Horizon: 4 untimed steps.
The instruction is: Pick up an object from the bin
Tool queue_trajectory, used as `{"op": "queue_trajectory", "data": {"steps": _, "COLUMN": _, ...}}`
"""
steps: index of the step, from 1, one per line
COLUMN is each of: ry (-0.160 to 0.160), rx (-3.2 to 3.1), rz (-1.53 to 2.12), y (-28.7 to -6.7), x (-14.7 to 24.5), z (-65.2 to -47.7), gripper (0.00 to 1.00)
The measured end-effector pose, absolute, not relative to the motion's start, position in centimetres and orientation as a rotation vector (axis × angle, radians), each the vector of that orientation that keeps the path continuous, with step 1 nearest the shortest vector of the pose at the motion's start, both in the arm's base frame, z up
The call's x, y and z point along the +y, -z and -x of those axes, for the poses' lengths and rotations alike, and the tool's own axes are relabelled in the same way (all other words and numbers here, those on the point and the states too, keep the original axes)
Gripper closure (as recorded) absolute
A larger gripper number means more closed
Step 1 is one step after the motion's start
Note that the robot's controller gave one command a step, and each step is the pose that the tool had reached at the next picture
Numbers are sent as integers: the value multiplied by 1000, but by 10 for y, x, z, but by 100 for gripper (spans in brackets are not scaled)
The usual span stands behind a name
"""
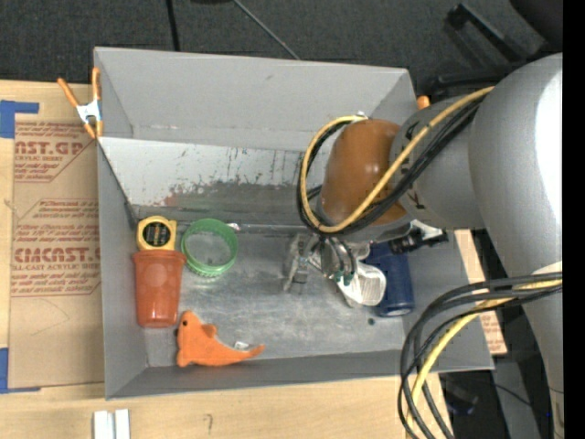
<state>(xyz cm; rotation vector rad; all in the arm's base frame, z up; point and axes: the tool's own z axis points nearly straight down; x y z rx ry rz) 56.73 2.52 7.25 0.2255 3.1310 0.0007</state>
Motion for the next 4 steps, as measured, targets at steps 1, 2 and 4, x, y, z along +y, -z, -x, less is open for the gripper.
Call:
{"op": "queue_trajectory", "data": {"steps": 1, "ry": -1, "rx": 3131, "rz": -225, "y": -72, "x": 25, "z": -567, "gripper": 100}}
{"op": "queue_trajectory", "data": {"steps": 2, "ry": 0, "rx": 3140, "rz": -221, "y": -124, "x": 20, "z": -551, "gripper": 100}}
{"op": "queue_trajectory", "data": {"steps": 4, "ry": -2, "rx": 3133, "rz": -222, "y": -165, "x": -35, "z": -540, "gripper": 100}}
